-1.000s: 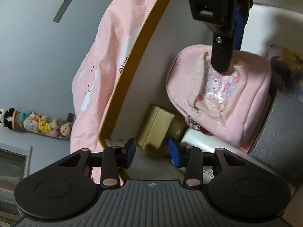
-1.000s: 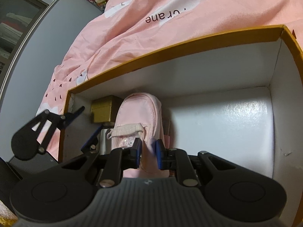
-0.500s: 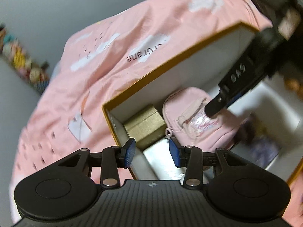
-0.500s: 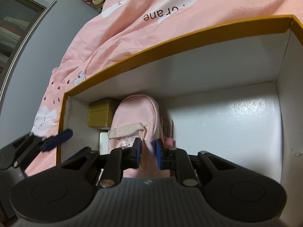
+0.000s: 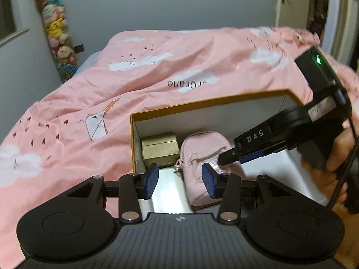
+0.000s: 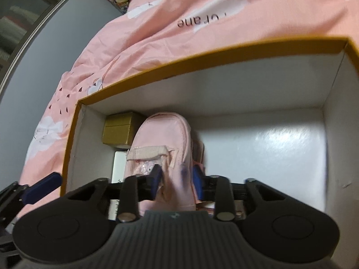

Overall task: Organize objects
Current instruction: 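Open both grippers and withdraw them from the orange box, then grasp the red panda plush with the left gripper while the right grasps the white striped-hat plush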

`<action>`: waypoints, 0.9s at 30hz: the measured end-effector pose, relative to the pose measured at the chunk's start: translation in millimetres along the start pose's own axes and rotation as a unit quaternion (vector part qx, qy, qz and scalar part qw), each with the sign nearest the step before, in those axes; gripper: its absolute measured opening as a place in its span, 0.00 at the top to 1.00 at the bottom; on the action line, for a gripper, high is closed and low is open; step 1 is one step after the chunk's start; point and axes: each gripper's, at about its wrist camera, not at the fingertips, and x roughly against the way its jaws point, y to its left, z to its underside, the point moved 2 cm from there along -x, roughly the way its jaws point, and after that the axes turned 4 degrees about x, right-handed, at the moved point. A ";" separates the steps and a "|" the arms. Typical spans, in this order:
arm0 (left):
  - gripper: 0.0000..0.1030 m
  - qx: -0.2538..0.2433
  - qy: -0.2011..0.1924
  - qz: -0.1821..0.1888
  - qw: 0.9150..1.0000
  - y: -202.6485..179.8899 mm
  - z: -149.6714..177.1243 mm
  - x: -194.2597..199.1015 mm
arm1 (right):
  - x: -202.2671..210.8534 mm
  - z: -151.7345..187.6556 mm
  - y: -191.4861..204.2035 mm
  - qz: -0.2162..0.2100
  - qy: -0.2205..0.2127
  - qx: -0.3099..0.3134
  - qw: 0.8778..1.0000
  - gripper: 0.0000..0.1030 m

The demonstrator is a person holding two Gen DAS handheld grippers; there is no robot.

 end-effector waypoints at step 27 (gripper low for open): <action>0.35 0.102 0.022 0.073 0.992 -62.0 116.0 66.9 | 171.2 202.4 1.4 0.145 -0.159 0.146 0.966 0.35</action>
